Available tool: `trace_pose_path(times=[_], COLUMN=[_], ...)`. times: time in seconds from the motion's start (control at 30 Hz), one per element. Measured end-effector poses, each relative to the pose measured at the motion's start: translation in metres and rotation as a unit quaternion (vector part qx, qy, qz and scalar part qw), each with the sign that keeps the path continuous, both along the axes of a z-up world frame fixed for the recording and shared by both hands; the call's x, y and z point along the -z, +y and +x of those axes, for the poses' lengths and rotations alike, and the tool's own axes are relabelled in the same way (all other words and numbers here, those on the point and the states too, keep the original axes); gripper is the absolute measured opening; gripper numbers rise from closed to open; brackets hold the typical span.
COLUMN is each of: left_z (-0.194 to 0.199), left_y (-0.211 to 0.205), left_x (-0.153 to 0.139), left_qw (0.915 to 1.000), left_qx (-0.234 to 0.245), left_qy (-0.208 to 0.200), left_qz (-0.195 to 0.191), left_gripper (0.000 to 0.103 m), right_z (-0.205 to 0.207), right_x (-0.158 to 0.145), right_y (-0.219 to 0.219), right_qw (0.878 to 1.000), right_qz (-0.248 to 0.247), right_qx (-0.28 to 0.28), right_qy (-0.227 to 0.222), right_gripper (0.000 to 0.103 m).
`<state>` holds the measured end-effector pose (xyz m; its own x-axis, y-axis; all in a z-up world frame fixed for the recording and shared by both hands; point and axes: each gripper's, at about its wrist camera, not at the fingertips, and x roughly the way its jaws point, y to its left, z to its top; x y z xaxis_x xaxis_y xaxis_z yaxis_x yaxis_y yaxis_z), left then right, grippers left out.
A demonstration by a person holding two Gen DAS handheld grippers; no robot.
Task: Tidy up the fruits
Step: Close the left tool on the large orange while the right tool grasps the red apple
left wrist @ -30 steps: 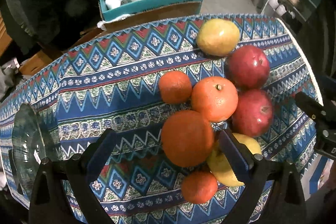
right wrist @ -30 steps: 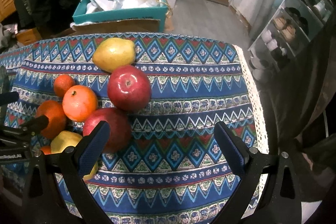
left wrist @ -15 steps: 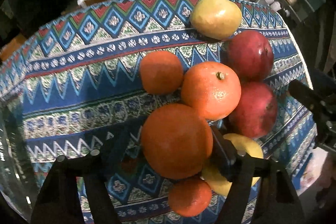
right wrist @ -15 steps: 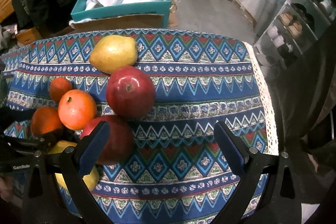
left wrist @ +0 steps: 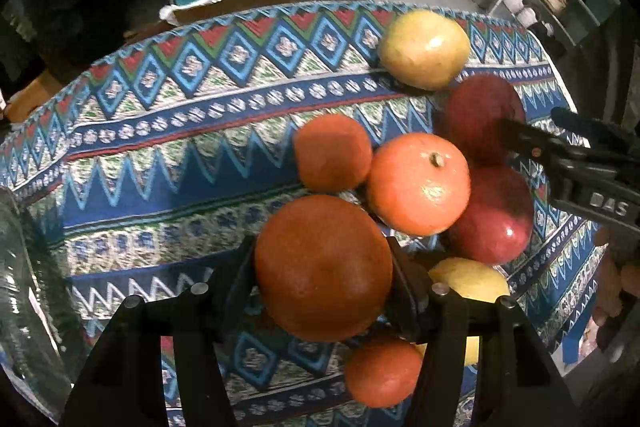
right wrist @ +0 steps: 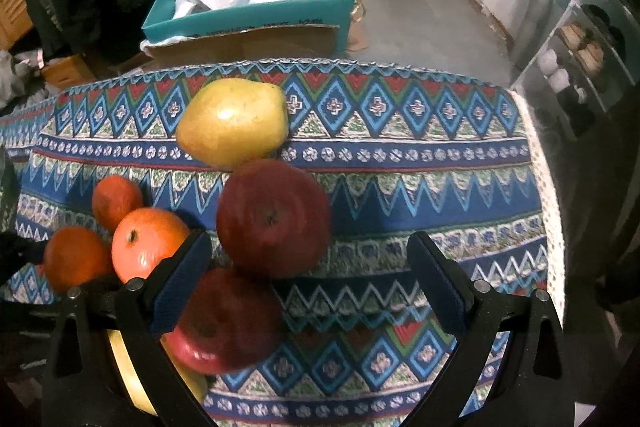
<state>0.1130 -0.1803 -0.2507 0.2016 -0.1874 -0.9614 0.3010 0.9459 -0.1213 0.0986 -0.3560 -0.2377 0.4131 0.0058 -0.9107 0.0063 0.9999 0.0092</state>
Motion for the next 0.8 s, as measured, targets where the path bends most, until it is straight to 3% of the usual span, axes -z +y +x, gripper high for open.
trace_pose_path(times=[0.3, 0.57, 0.8], left_z=[0.015, 0.018, 0.011], left_y=[0.028, 0.037, 0.040], left_x=[-0.006, -0.008, -0.020], left_qw=[0.9995, 0.9993, 0.9990], left_qx=[-0.027, -0.035, -0.036], left_qy=[-0.016, -0.016, -0.027], left_qz=[0.005, 0.001, 0.001], left_gripper=[0.063, 0.063, 0.063], right_z=[0.021, 0.031, 0.030], right_x=[0.022, 0.039, 0.039], right_y=[0.008, 0.015, 0.022], right_qw=[1.000, 0.998, 0.999], right_qz=[0.004, 0.027, 0.011], right_qx=[-0.003, -0.011, -0.009], right_qy=[0.030, 0.056, 0.042], right_gripper=[0.094, 0.077, 0.075])
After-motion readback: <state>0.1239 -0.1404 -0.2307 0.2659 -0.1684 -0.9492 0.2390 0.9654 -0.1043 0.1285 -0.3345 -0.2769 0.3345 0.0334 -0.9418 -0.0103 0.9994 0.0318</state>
